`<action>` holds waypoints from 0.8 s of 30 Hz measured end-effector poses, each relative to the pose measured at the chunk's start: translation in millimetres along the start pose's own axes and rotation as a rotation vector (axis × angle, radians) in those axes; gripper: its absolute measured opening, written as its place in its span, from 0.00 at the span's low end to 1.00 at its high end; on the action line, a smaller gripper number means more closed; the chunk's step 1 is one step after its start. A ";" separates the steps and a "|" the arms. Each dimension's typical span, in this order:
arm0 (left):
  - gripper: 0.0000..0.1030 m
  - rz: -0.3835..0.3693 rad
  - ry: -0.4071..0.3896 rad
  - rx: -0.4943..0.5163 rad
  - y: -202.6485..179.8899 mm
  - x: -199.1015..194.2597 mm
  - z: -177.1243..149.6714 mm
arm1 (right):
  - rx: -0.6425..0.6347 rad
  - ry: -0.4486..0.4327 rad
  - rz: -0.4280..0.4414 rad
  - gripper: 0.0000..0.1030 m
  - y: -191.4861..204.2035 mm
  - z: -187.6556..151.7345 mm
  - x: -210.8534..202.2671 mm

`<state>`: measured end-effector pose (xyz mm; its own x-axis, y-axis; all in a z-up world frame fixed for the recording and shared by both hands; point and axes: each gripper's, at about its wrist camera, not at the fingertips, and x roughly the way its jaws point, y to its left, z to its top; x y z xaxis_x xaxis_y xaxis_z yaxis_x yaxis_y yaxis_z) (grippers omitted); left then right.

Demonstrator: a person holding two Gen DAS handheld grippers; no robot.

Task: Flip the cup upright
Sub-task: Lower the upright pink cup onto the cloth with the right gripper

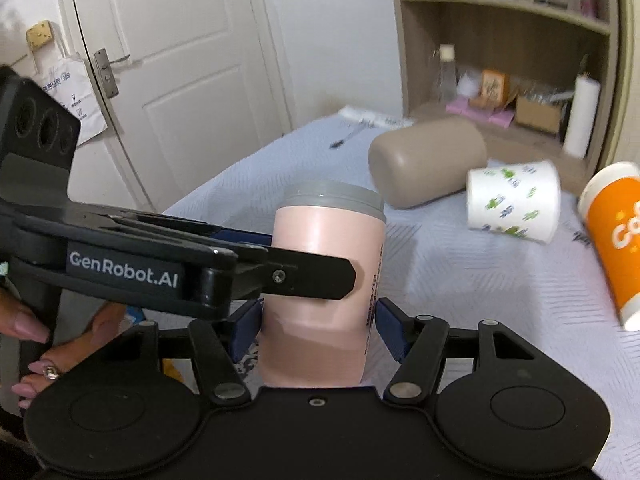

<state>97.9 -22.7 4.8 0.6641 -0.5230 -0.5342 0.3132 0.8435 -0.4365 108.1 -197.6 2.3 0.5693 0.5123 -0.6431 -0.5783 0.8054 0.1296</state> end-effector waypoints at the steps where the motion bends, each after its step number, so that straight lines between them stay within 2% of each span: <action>1: 0.60 0.002 -0.009 0.016 -2.9 -0.9 0.3 | 0.001 -0.017 -0.003 0.66 -0.7 -0.9 -2.2; 7: 0.60 0.035 -0.045 0.162 -21.2 -0.7 8.8 | -0.019 -0.054 0.026 0.65 -17.2 7.0 -6.1; 9: 0.59 0.040 -0.049 0.197 -24.6 1.5 14.2 | -0.043 -0.066 0.011 0.65 -16.0 8.9 -4.5; 13: 0.59 0.039 -0.062 0.215 -23.5 7.9 23.2 | -0.073 -0.100 -0.029 0.65 -17.3 12.6 1.8; 20: 0.59 0.007 -0.136 0.274 -19.0 12.9 28.2 | -0.114 -0.158 -0.126 0.65 -15.6 13.1 17.5; 24: 0.59 0.012 -0.125 0.304 -18.4 19.9 34.5 | -0.085 -0.169 -0.123 0.65 -22.1 15.6 24.5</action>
<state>128.8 -44.4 27.1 0.7413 -0.5096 -0.4369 0.4805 0.8573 -0.1846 143.9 -198.2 -4.6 0.7241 0.4602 -0.5137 -0.5416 0.8406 -0.0104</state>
